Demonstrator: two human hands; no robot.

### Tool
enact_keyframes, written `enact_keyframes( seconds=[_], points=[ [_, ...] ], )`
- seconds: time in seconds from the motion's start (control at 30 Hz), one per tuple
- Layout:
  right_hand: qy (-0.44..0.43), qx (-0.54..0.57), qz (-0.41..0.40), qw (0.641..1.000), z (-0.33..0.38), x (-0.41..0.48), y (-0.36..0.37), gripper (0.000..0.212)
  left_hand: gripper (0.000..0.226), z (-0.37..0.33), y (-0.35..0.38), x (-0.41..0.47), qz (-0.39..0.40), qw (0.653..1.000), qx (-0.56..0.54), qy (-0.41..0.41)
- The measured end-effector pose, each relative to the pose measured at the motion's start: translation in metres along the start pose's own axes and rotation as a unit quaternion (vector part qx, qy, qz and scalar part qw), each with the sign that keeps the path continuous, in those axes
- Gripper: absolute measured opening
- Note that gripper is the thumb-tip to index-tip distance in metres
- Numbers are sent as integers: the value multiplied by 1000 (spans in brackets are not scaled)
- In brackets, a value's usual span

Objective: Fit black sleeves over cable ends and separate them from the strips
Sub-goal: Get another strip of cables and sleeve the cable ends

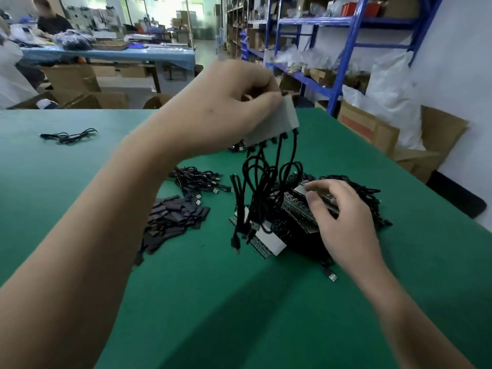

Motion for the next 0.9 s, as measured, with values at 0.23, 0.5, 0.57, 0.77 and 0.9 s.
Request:
enact_keyframes(
  seconds=[0.23, 0.5, 0.57, 0.77, 0.9],
  points=[
    [21, 361, 266, 894, 82, -34, 66, 40, 28, 49, 36, -83, 190, 977, -44, -86],
    [181, 406, 260, 857, 65, -73, 118, 24, 27, 132, 81, -159, 130, 901, -335, -244],
    [247, 441, 238, 829, 60, -80, 125, 26, 24, 145, 86, -176, 92, 877, -390, -266],
    [283, 536, 298, 737, 72, -92, 133, 22, 17, 143, 76, -194, 42, 870, -440, -218],
    [228, 427, 323, 813, 65, -86, 141, 14, 17, 152, 84, -197, 73, 852, -449, -259]
  ],
)
Point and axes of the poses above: each hand's wrist, its own x-axis towards the middle knuckle, its own y-axis out of the palm, z = x × y, the point moved 7 cm from there along x, towards the middle knuckle, and after that the axes turned 6 degrees about -y, right-handed, at the moved point
